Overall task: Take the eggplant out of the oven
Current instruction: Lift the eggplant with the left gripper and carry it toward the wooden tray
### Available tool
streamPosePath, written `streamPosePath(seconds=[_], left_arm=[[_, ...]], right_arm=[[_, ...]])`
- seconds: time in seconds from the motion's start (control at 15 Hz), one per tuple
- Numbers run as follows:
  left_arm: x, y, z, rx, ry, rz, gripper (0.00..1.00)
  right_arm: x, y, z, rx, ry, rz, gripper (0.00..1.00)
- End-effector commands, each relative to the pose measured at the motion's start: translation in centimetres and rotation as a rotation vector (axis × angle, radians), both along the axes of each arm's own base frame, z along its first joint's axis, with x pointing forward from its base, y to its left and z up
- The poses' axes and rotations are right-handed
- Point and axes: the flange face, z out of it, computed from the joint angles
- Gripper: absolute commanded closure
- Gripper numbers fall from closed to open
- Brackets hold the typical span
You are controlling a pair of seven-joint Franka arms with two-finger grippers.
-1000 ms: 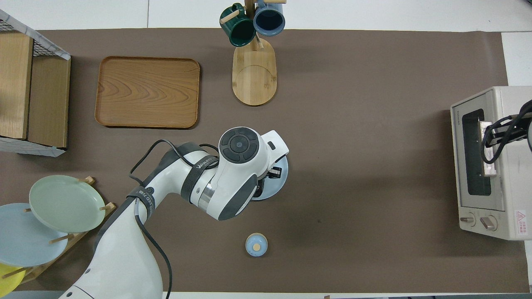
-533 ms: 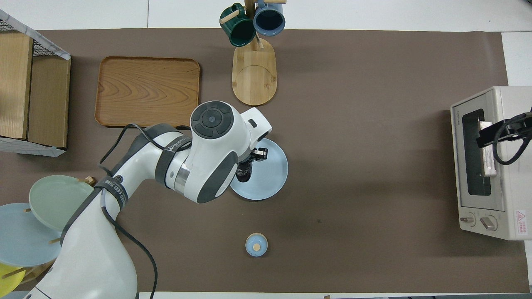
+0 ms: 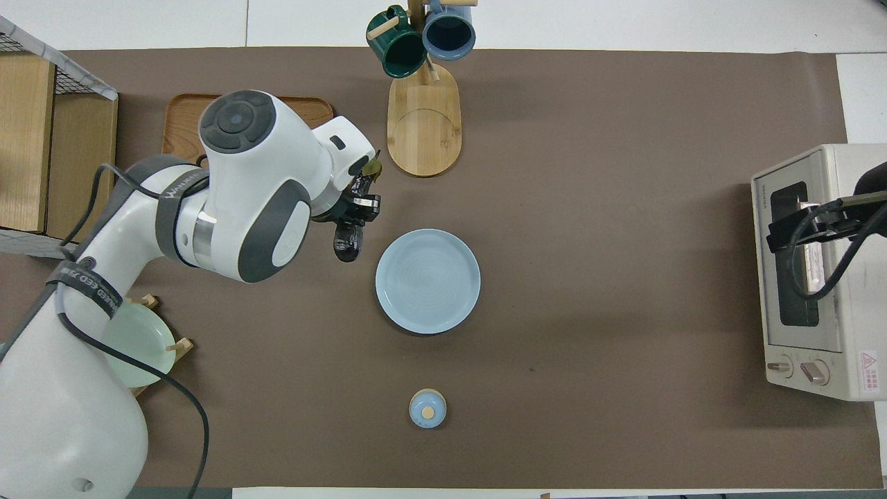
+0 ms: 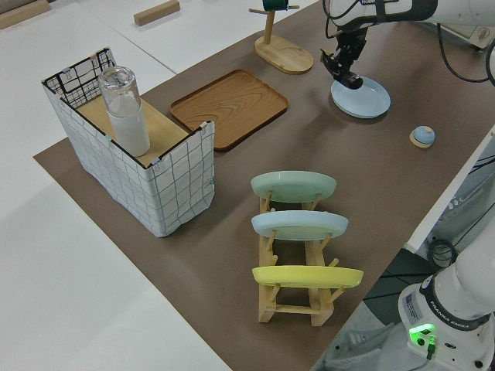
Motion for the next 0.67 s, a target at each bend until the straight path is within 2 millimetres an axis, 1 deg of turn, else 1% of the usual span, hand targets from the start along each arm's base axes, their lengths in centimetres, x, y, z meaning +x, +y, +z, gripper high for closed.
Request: streamPosePath(seconds=[0.0,0.07,0.2,0.27,0.33,0.4,0.47,0.53,0.6], left_arm=[[2.0,3.1,-0.6,0.003,0.013,-0.006,1.0],[2.4,4.2,-0.8,0.0,0.013,-0.007,1.0],[3.8,7.6,-1.7,0.004,0.02,0.038,1.0],[4.8,9.2,-2.1,0.001,0.022,0.067,1.0],[6.0,10.4,-2.4,0.0,0.019,0.08,1.0],[6.7,11.0,-2.9,-0.003,0.016,0.077,1.0],[7.5,13.1,-3.7,-0.004,0.016,0.089,1.0],[8.3,14.9,-5.0,-0.008,0.022,0.095,1.0],[9.1,15.6,-5.0,-0.014,0.009,0.091,1.0]], right_arm=[[-0.4,-2.1,0.1,0.018,-0.007,-0.045,0.0],[-0.4,-2.3,0.2,0.021,-0.01,-0.048,0.0],[-0.6,-1.9,0.5,0.017,-0.007,-0.044,0.0],[-0.7,-2.4,0.4,0.018,0.001,-0.056,0.0],[-0.7,-2.7,0.4,0.017,0.001,-0.062,0.0],[-0.8,-3.2,0.5,0.019,-0.004,-0.071,0.0],[-0.8,-3.2,0.7,0.02,-0.012,-0.073,0.0],[-0.9,-2.9,1.0,0.022,-0.021,-0.082,0.0],[-1.1,-2.9,1.1,0.02,-0.024,-0.111,0.0]])
